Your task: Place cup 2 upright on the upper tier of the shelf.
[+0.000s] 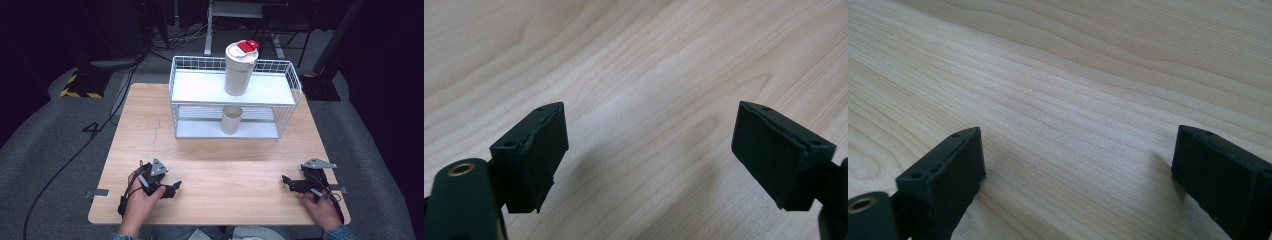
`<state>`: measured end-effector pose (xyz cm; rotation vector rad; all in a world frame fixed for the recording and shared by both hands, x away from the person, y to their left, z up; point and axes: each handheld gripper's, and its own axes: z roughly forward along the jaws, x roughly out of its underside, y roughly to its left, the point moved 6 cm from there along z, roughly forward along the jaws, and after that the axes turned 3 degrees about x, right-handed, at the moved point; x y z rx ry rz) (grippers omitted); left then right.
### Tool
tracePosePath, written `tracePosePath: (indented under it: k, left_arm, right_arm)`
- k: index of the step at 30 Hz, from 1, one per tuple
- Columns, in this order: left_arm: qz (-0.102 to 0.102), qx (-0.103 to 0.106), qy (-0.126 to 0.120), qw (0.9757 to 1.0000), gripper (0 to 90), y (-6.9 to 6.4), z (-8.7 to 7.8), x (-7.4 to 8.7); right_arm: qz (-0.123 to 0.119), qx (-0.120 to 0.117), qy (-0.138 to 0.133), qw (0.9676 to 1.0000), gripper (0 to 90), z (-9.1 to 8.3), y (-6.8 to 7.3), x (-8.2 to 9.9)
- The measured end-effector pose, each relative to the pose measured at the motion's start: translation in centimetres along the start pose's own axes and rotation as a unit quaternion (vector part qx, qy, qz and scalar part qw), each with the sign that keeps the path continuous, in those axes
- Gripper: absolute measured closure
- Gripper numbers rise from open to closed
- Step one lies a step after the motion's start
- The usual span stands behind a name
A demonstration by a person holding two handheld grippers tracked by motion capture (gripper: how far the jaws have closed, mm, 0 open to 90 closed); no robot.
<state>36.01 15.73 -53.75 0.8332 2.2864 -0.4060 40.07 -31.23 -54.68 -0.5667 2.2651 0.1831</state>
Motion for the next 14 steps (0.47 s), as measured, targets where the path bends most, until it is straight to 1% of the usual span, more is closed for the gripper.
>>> tracePosePath:
  k: [1,2,3,8,9,10,11,14]
  left_arm:
    - [-0.001,0.000,0.013,0.9999,15.7,-0.09,0.32,0.29]
    - [-0.001,0.000,0.013,0.9999,15.7,-0.09,0.32,0.29]
    - [0.001,0.000,0.022,0.9998,15.8,-0.11,0.53,0.48]
    - [0.002,-0.002,0.021,0.9998,14.7,-0.04,0.53,0.46]
    - [0.000,0.001,0.007,1.0000,13.3,-0.04,0.81,0.51]
    - [0.000,0.001,0.007,1.0000,9.8,-0.04,0.81,0.51]
    - [0.001,0.005,0.002,1.0000,7.6,0.00,1.03,0.57]
    - [0.006,0.001,0.003,1.0000,6.6,0.12,1.02,0.55]
  right_arm:
    - [0.000,0.000,0.000,1.0000,7.0,0.00,0.00,0.00]
    - [0.000,0.000,0.000,1.0000,6.9,0.00,0.00,0.00]
    - [0.000,0.000,0.000,1.0000,7.0,0.00,0.00,0.00]
    - [0.000,0.000,0.000,1.0000,7.0,0.00,0.00,0.00]
    - [-0.001,0.000,0.000,1.0000,7.0,0.00,-0.01,0.00]
    - [-0.001,0.000,0.000,1.0000,7.0,0.00,-0.01,0.00]
    - [-0.001,0.000,0.000,1.0000,7.0,0.00,-0.01,0.01]
    - [-0.001,0.000,0.000,1.0000,7.0,0.00,-0.01,0.01]
